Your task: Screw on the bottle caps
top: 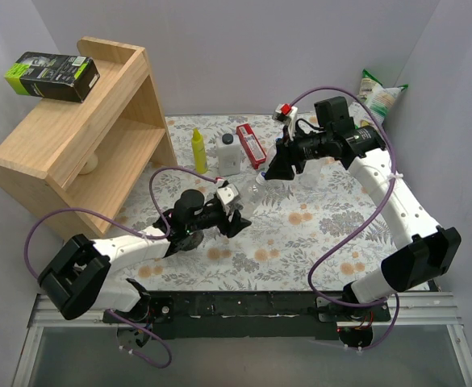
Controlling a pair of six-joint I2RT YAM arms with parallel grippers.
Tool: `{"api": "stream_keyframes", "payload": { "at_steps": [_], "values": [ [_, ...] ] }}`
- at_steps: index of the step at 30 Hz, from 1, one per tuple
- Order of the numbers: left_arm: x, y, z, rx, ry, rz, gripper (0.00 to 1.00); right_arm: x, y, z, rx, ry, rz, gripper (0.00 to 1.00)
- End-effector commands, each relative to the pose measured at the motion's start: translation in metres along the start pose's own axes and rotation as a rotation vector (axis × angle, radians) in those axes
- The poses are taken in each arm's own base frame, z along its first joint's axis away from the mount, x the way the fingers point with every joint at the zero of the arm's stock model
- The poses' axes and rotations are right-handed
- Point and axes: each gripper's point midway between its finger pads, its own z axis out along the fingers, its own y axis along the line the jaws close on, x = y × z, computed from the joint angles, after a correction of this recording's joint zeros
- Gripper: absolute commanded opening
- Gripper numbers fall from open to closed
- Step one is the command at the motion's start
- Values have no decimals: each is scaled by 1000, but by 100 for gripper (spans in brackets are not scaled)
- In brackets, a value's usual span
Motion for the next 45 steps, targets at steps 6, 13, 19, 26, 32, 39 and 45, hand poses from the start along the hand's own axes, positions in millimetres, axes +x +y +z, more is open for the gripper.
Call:
{"api": "stream_keyframes", "payload": {
  "at_steps": [6,13,19,26,32,39,45],
  "values": [
    [-17,-11,-16,40,-63,15,0,-8,16,-12,-115,-115,-9,83],
    [-23,-14,-11,73,-75,29,0,-9,22,-9,-176,-134,-7,90],
    [-24,-19,-8,109,-74,34,0,-7,25,-3,-222,-140,16,88],
    [-28,-18,-7,110,-85,39,0,1,28,6,-242,-118,22,79],
    [-29,-18,-5,110,-86,39,0,12,29,13,-245,-94,33,68],
    [-27,-16,-2,108,-81,45,0,9,33,13,-264,-114,32,42],
    [-24,-17,0,112,-64,28,0,-4,31,11,-248,-145,40,58]
  ]
}}
